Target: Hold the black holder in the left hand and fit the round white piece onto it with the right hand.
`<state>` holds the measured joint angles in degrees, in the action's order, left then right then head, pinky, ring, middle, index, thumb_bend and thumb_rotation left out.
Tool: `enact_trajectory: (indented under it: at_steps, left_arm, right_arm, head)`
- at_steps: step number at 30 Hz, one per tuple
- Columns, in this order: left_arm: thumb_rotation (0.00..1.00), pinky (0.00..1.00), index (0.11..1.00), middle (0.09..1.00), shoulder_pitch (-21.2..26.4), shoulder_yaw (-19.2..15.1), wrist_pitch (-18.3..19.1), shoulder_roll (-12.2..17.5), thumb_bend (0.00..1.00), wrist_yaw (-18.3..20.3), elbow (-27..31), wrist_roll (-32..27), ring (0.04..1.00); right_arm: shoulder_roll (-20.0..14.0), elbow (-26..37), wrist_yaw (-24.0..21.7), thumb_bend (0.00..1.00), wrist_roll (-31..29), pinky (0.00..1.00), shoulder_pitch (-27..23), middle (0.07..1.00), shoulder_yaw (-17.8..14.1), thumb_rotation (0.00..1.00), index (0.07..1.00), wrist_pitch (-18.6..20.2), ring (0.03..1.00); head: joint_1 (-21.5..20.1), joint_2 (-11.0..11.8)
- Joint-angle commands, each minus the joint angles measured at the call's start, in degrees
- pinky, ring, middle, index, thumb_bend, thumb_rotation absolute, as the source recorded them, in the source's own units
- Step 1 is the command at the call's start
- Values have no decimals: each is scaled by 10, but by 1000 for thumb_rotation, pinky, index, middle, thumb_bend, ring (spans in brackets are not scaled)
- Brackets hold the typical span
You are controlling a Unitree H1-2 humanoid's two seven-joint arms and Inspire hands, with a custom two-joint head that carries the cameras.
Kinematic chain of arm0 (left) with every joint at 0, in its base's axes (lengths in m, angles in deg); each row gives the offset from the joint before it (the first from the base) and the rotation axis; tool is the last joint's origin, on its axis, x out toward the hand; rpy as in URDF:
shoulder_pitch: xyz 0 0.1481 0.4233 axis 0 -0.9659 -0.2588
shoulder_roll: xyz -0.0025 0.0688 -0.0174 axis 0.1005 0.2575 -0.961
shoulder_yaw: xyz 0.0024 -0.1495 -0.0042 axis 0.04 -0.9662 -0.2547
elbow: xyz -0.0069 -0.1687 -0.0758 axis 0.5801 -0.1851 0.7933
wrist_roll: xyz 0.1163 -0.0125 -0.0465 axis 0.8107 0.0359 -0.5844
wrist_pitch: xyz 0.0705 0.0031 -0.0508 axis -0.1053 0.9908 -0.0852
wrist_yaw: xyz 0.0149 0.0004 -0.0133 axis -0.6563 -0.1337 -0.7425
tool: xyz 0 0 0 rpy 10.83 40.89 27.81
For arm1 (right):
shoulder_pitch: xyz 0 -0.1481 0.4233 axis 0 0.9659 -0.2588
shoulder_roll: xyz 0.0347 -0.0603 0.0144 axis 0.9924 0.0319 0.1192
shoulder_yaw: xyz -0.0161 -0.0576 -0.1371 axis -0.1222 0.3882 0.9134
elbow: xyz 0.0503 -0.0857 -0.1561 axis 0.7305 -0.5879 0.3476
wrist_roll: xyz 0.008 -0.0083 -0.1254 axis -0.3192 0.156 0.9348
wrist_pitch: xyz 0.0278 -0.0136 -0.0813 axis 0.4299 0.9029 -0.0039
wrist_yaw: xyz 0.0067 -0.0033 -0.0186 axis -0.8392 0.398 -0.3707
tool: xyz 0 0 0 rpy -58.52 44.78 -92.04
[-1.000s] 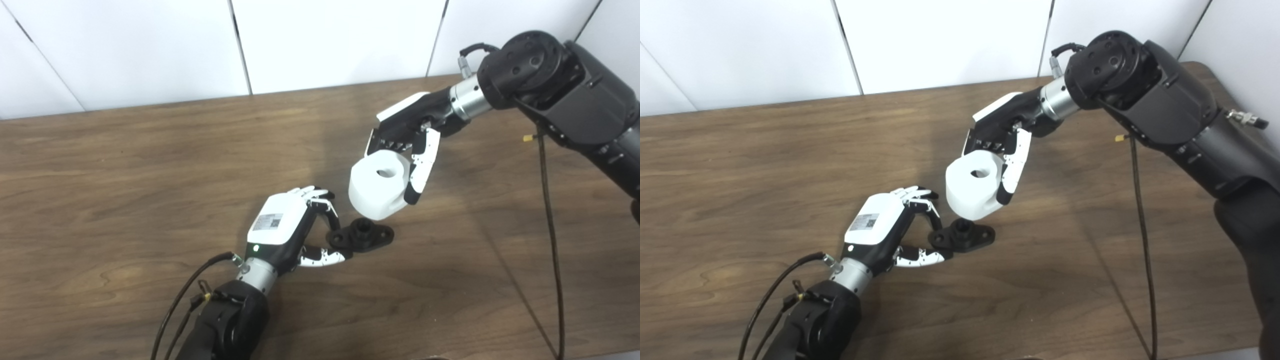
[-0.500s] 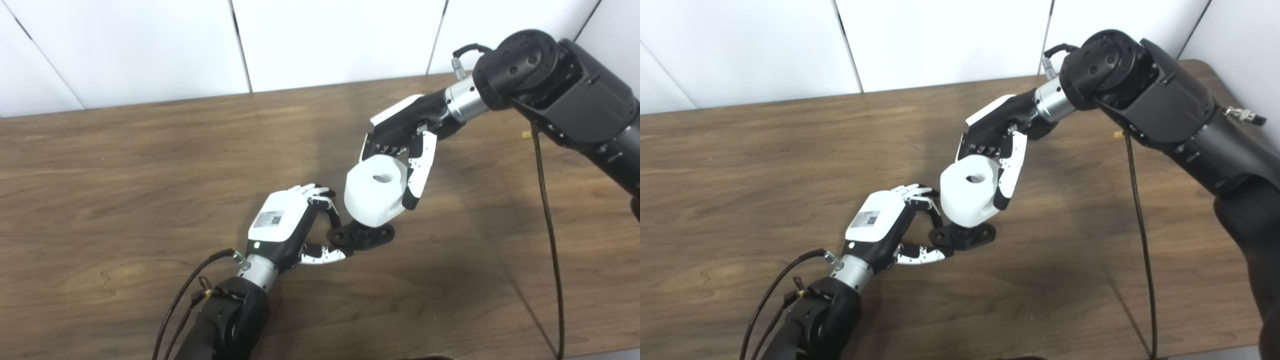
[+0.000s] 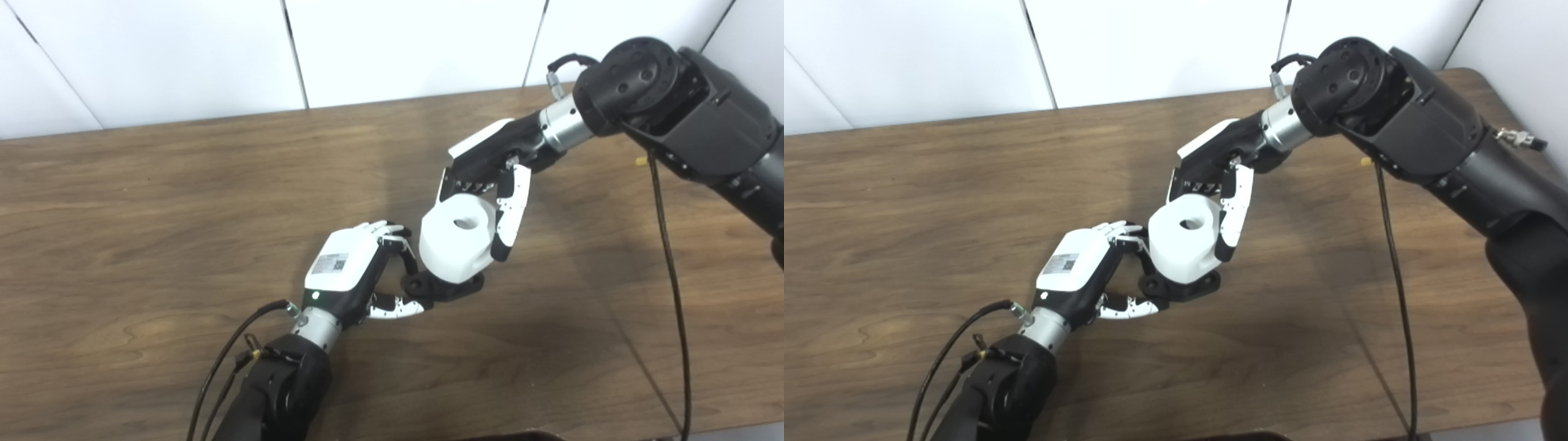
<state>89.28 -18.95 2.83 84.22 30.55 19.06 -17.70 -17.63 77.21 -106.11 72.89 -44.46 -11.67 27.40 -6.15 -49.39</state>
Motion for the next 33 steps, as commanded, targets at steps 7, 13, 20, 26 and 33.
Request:
enact_trajectory:
  at_steps: [7, 13, 20, 26, 33]
  left_arm:
    - [54, 879, 489, 825, -3, 6, 11, 1, 512, 19, -11, 10, 885]
    - [56, 885, 490, 829, -3, 6, 15, 1, 511, 27, -5, 12, 889]
    - [54, 879, 489, 826, -3, 5, 15, 1, 512, 29, -2, 11, 886]
    - [54, 878, 489, 824, -3, 4, 16, 0, 512, 28, -2, 13, 885]
    - [55, 880, 489, 828, -2, 4, 18, 1, 512, 33, 1, 13, 889]
  right_arm:
    - [13, 16, 8, 509, 29, 988, -29, 820, -16, 144, 484, 5, 883]
    - [23, 13, 1, 510, 47, 977, -28, 820, -22, 147, 485, 5, 885]
    - [33, 13, -4, 510, 67, 953, -21, 812, -32, 146, 485, 5, 877]
    - [37, 16, -18, 510, 83, 941, -17, 807, -34, 145, 484, 5, 869]
    - [33, 17, -29, 510, 86, 947, -10, 795, -37, 141, 484, 5, 856]
  head:
    - [0, -4]
    - [-2, -8]
    - [0, -10]
    - [-1, -11]
    - [-2, -13]
